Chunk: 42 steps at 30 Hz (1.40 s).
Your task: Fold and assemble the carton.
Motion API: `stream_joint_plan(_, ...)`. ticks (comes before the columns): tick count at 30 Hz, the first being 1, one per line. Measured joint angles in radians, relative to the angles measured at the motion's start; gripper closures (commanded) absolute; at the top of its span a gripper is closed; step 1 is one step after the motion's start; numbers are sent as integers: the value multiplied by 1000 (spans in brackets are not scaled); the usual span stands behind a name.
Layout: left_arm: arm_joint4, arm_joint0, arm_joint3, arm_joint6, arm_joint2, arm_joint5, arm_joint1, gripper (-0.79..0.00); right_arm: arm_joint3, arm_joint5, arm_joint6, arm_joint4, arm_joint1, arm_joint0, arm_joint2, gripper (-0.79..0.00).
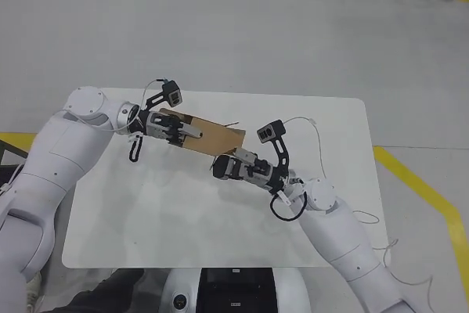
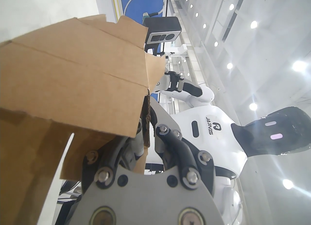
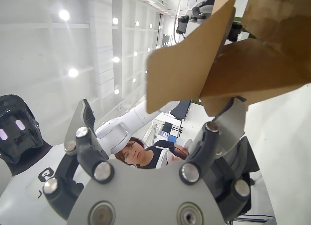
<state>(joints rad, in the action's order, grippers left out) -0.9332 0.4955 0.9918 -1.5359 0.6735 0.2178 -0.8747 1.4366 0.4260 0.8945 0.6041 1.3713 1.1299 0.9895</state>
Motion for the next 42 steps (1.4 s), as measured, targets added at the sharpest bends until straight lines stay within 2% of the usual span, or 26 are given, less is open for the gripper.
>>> stream_joint_plan(9,-9,4,9,0,22,-18,22,0,112,-96,-52,-270,-48,71,146,-785)
stream_joint_plan(14,-22,6,50,0,10,-36,36,0,109,-132,-79,-363,-64,98,196,-785)
stream_joint_plan(24,-124,-14,154,0,-48,-54,62,0,79,-128,-106,-516,-78,112,197,-785)
stream_joint_plan(32,-187,-53,188,0,-138,-77,53,0,85,-108,-119,-526,-84,120,200,-785)
stream_joint_plan(42,-186,-52,188,0,-137,-77,53,0,91,-110,-121,-515,-84,124,201,-785)
